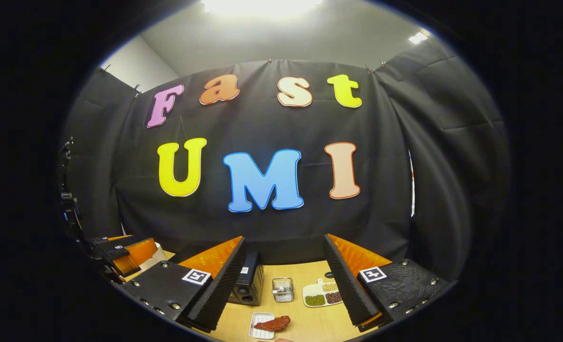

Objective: Open the electric oven with the left hand, put the food in, and close the electric oven.

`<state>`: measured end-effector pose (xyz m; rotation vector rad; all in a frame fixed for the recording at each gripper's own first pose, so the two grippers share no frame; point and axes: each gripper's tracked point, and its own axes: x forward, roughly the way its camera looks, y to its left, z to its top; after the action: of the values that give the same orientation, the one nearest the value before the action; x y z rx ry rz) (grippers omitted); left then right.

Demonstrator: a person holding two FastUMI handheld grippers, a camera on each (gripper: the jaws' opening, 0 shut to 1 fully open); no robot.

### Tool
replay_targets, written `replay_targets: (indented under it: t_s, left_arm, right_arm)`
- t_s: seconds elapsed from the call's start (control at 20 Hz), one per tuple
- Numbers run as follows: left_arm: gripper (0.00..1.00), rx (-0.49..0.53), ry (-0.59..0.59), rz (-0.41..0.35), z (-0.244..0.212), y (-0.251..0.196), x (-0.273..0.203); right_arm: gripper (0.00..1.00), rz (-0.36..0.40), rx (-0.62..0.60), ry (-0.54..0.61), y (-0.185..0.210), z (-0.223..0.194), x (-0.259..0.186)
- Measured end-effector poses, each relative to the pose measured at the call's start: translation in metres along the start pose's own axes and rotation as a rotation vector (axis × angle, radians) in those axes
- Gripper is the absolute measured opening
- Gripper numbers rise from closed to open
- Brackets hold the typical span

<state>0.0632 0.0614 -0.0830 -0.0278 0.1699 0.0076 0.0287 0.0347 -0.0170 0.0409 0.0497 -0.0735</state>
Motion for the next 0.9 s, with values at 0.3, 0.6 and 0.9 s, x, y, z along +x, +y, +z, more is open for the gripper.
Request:
replay_targets:
  t_s: [0.3,0.6,0.9]
  left_arm:
    - [0.96,0.048,0.129,0.034,-0.073,0.025,0.035]
    - [0.96,0.082,0.241,0.03,-0.139,0.04,0.075]
    - [0.98,0.082,0.315,0.039,-0.177,0.054,0.119]
  right_arm:
    - [0.98,-0.02,-0.002,0.042,-0.007,-0.018,-0.004]
    - [0.98,-0.041,-0.016,0.064,-0.009,-0.029,-0.01]
    - [0.98,-0.045,-0.033,0.083,0.003,-0.035,-0.01]
